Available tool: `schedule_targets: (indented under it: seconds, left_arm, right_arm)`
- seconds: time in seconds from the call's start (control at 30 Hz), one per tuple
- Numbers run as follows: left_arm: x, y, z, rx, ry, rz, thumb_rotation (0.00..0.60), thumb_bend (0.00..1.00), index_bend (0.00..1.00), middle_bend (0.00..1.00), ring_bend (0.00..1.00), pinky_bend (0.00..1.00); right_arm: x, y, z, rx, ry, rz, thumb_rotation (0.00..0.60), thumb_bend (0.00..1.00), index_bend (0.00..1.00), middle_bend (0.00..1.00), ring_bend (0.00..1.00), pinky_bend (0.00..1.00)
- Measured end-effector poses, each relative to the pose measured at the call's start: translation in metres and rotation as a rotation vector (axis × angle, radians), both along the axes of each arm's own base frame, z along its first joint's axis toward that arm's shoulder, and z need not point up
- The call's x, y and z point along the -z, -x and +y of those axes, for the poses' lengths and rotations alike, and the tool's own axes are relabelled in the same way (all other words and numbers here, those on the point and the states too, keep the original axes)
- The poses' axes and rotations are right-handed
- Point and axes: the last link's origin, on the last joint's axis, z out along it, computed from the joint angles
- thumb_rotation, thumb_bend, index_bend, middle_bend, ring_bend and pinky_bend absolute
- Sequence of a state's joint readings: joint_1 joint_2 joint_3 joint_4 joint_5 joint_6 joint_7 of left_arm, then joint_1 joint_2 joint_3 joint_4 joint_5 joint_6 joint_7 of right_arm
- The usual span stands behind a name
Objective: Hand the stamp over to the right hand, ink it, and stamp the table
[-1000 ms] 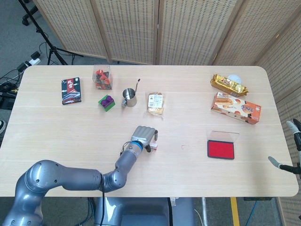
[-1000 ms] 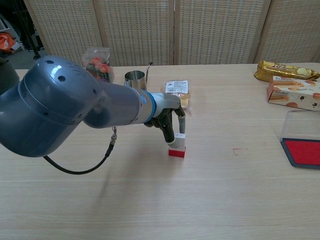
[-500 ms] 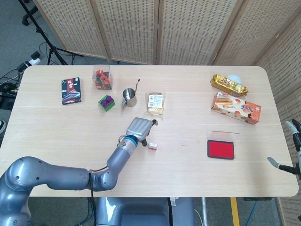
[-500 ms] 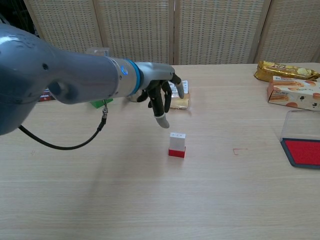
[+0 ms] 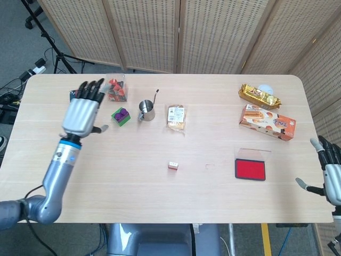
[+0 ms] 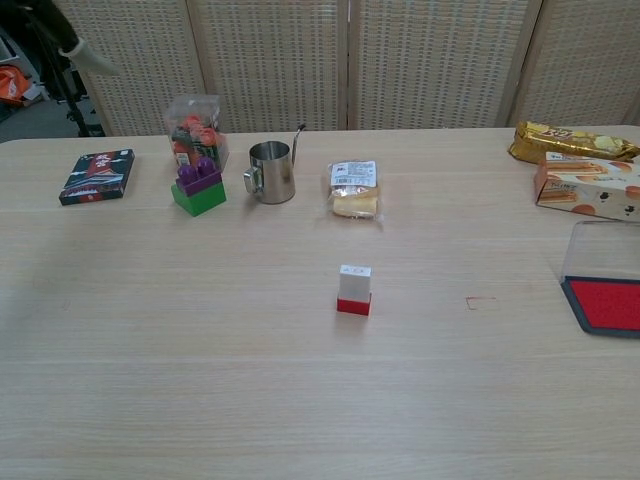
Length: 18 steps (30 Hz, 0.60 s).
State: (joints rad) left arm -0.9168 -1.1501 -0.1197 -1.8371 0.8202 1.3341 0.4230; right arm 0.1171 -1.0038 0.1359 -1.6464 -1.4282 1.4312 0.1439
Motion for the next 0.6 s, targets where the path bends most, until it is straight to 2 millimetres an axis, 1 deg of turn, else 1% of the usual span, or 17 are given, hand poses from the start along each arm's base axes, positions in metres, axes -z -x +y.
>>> schedule_targets:
  seconds: [0.17,0.23,0.3,0.37,0.4,0.5,0.6]
  left_arm:
    - [-0.027,0.056,-0.014,-0.088,-0.059,-0.059,0.6,0.0,0.0,0.0,0.0,0.0]
    - [-0.035,0.078,-0.023,-0.121,-0.077,-0.093,0.6,0.01,0.0,0.0,0.0,0.0]
    - [-0.04,0.094,-0.031,-0.145,-0.083,-0.13,0.6,0.01,0.0,0.0,0.0,0.0]
    - [-0.045,0.11,-0.043,-0.163,-0.092,-0.168,0.6,0.01,0.0,0.0,0.0,0.0]
    - [-0.047,0.116,-0.048,-0.168,-0.097,-0.179,0.6,0.01,0.0,0.0,0.0,0.0]
    - [-0.051,0.138,-0.071,-0.191,-0.113,-0.188,0.6,0.02,0.0,0.0,0.0,0.0]
    - [-0.053,0.15,-0.087,-0.198,-0.115,-0.186,0.6,0.02,0.0,0.0,0.0,0.0]
  right_arm:
    - [0.008,-0.01,-0.019,-0.017,-0.033,0.094,0.6,0.0,0.0,0.0,0.0,0.0]
    - [0.012,-0.017,-0.029,-0.034,-0.057,0.133,0.6,0.0,0.0,0.05,0.04,0.05]
    - [0.016,-0.028,-0.039,-0.06,-0.08,0.171,0.6,0.0,0.0,0.21,0.2,0.23]
    - [0.022,-0.04,-0.049,-0.091,-0.103,0.197,0.6,0.0,0.0,0.44,0.46,0.54]
    - [0.027,-0.05,-0.056,-0.115,-0.122,0.205,0.6,0.0,0.0,0.54,0.57,0.66]
    - [0.043,-0.069,-0.07,-0.157,-0.186,0.194,0.6,0.0,0.0,0.71,0.75,0.87]
    - [0.061,-0.086,-0.082,-0.17,-0.274,0.154,0.6,0.0,0.0,0.81,0.86,0.98]
